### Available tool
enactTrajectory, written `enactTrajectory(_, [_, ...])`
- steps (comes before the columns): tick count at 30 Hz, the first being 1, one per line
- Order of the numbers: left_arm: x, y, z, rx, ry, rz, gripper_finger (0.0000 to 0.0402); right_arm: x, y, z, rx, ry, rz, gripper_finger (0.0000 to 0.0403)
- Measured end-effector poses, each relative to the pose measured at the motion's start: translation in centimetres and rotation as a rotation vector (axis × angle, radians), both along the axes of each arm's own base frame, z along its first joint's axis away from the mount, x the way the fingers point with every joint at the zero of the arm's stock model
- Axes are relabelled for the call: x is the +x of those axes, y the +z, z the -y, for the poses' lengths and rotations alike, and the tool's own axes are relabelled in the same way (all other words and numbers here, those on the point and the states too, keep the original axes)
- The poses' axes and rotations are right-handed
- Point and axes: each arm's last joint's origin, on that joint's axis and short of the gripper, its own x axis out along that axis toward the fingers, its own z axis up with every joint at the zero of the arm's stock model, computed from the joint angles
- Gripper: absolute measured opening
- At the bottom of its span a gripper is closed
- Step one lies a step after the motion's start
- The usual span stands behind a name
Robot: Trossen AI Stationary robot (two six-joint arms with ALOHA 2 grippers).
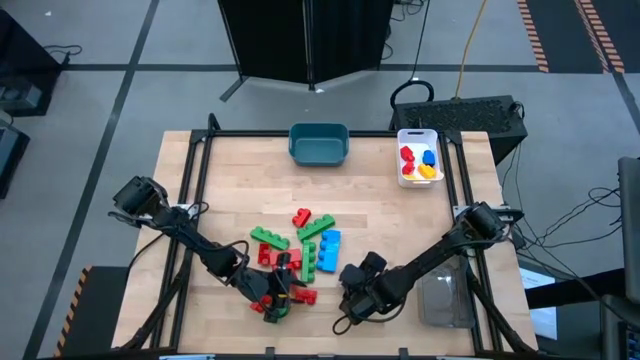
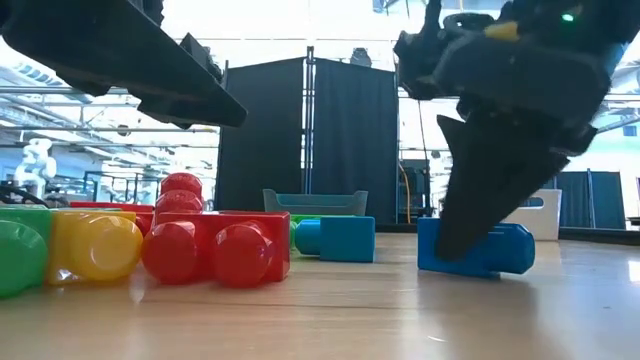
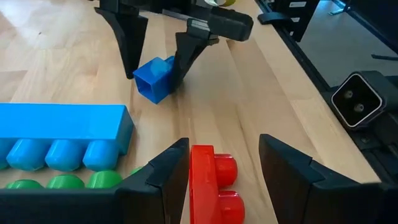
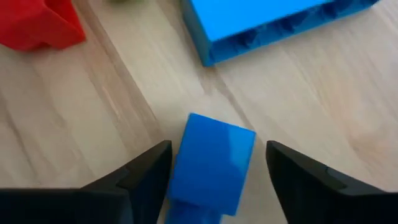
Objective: Sort blocks by size
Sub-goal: Put the one stud blue game piece into the white bin
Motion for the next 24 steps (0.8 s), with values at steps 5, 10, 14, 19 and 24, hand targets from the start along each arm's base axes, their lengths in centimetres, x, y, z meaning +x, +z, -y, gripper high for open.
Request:
enactTrajectory(5, [-0.1, -0.1, -0.1, 0.015, 0.012, -0.010, 0.0175, 0.1, 0.1, 0.2, -0.016, 0.011, -0.002, 0.0173])
enactTrajectory(10, [-0.1, -0.1, -0.1, 0.016, 0.014, -0.008, 0.0175, 0.2, 0.2, 0.8, -0.048, 0.063, -0.034, 0.0117])
enactTrajectory(14, [-0.1, -0.1, -0.1, 0.019, 0.018, -0.008, 0.0175, 0.1, 1.4, 1.7, -0.079, 0.090, -0.054, 0.0117])
enactTrajectory(19, [-0.1, -0.2, -0.1, 0.020, 0.018, -0.010, 0.0175, -1.3, 5.3, 4.6, -0.214, 0.057, -0.085, 0.0117])
enactTrajectory(24, [-0.1, -0.2, -0.1, 0.020, 0.018, -0.010, 0.0175, -3.8, 10.2, 9.2, -0.335, -0.049, -0.138, 0.0117])
